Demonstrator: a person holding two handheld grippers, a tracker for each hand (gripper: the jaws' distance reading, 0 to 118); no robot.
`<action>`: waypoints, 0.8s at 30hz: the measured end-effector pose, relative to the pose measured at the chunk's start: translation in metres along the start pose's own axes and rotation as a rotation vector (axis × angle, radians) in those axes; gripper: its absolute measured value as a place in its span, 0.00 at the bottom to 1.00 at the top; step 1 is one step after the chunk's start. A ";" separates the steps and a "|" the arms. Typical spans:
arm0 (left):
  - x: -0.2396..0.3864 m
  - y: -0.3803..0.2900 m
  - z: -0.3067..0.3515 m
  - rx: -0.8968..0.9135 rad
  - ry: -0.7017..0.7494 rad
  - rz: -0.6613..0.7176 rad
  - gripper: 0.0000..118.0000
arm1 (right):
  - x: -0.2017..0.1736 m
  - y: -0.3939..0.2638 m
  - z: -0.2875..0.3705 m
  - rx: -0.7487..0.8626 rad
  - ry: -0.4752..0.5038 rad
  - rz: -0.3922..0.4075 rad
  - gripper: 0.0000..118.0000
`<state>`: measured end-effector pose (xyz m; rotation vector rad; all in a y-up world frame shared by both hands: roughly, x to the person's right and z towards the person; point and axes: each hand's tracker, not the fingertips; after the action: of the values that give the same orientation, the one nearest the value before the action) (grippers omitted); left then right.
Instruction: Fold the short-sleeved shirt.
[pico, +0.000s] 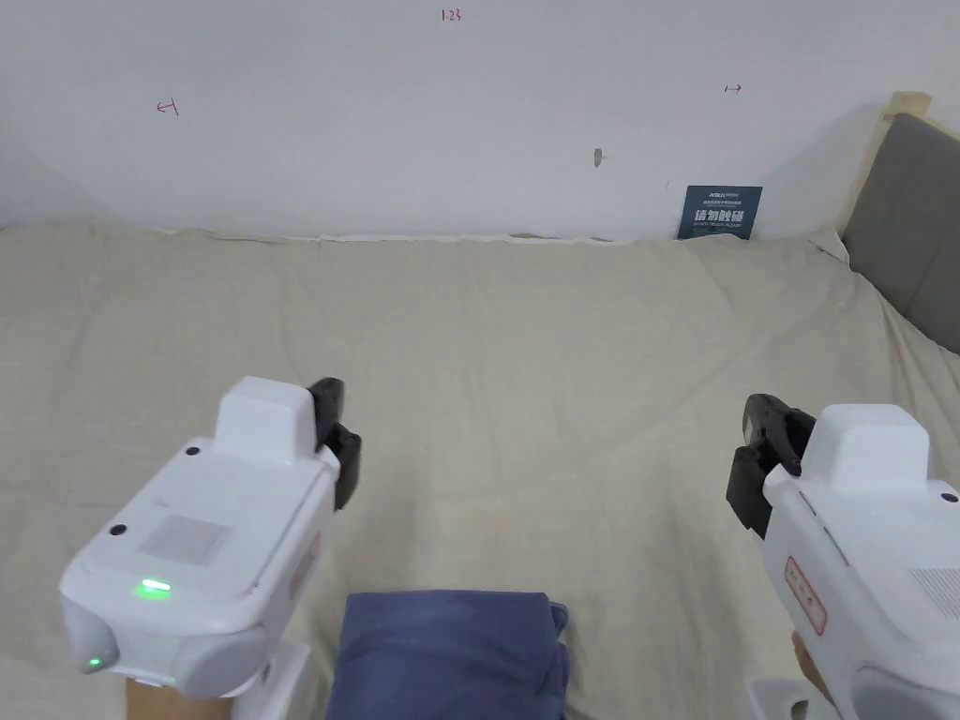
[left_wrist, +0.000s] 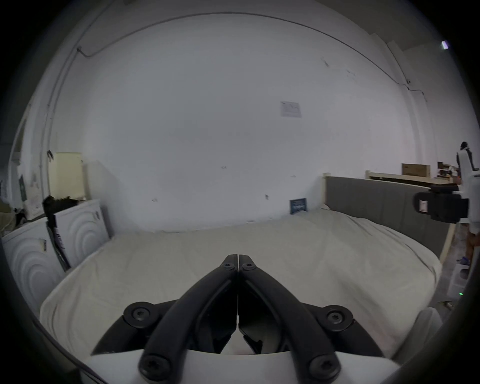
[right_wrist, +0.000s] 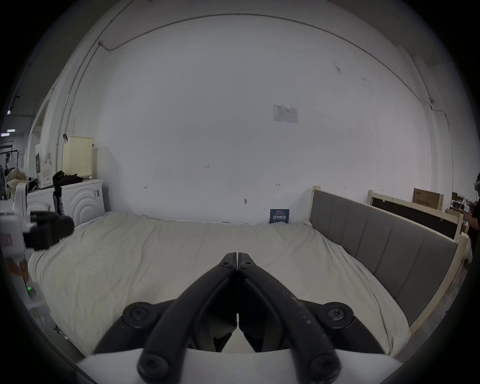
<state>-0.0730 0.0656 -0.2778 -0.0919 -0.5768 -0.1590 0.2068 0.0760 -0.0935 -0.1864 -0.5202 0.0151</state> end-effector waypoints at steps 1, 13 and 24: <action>-0.009 0.001 0.001 0.005 0.013 0.008 0.00 | -0.003 0.001 0.001 0.007 0.003 0.007 0.02; -0.058 -0.015 0.010 0.002 0.143 0.065 0.00 | -0.027 -0.006 -0.005 0.006 0.028 0.034 0.02; -0.063 -0.025 0.009 -0.027 0.128 0.112 0.00 | -0.095 -0.130 -0.066 -0.329 0.147 0.038 0.02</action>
<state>-0.1341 0.0501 -0.3032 -0.1385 -0.4412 -0.0634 0.1525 -0.0695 -0.1726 -0.5149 -0.3694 -0.0470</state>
